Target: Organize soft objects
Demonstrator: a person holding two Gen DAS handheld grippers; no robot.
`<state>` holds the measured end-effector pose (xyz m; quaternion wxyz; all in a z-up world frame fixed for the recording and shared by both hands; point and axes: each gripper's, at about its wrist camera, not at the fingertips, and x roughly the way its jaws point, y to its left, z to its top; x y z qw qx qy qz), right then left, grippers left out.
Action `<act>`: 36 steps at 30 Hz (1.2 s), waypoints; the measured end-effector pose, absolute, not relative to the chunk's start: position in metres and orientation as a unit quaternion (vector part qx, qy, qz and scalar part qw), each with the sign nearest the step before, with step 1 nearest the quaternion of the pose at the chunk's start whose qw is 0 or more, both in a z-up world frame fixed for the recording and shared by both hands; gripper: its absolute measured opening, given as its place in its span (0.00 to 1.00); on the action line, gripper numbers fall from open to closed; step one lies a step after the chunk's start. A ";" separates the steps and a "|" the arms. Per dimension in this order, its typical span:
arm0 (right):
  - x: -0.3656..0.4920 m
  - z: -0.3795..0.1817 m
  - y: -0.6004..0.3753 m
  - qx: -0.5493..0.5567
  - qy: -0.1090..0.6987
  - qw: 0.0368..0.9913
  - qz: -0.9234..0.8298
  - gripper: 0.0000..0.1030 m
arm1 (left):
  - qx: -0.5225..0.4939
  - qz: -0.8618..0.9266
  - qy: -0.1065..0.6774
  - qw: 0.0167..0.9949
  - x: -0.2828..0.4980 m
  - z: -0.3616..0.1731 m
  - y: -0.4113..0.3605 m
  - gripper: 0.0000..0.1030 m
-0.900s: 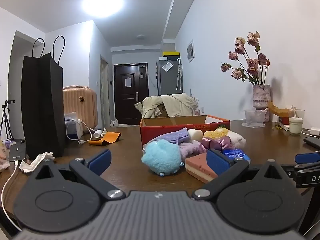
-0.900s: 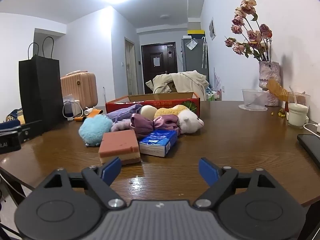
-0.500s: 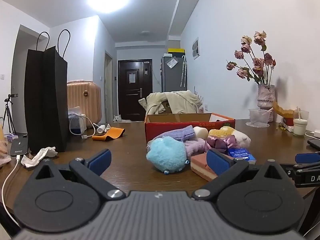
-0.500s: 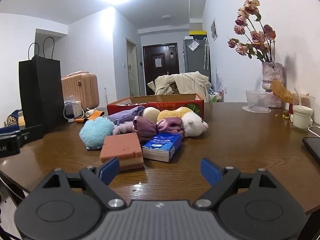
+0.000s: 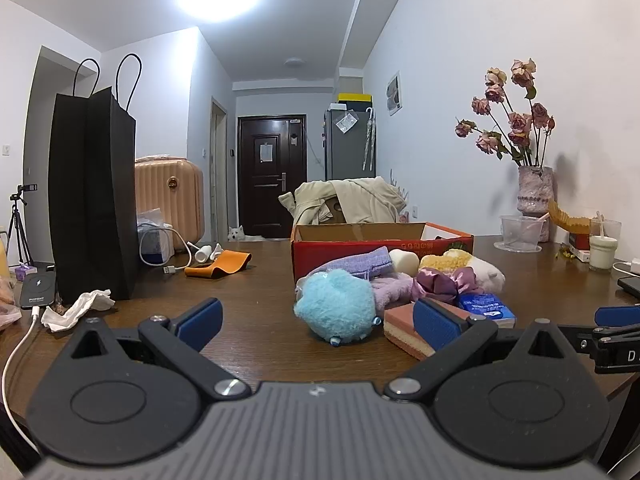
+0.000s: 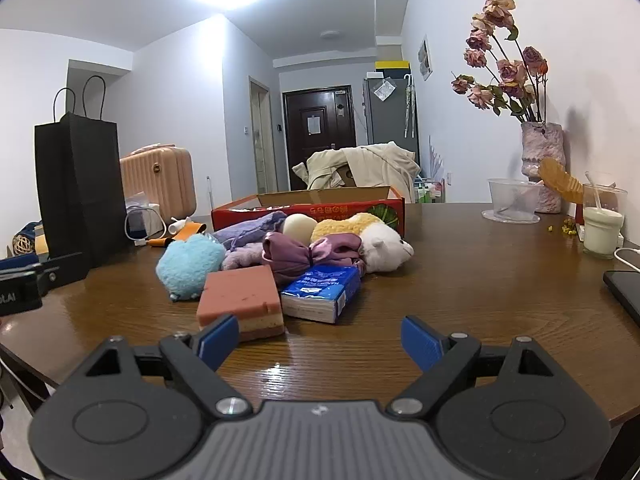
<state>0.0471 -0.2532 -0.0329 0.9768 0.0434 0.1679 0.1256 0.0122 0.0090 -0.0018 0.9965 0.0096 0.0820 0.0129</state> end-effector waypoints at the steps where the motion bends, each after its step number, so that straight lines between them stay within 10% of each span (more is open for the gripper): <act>1: 0.047 -0.033 -0.253 0.043 0.168 0.977 0.127 0.86 | 0.009 0.014 0.083 0.996 0.012 -0.002 0.009 1.00; 36: 0.044 -0.034 -0.252 0.043 0.168 0.976 0.132 0.86 | 0.010 0.013 0.084 0.996 0.012 -0.003 0.008 1.00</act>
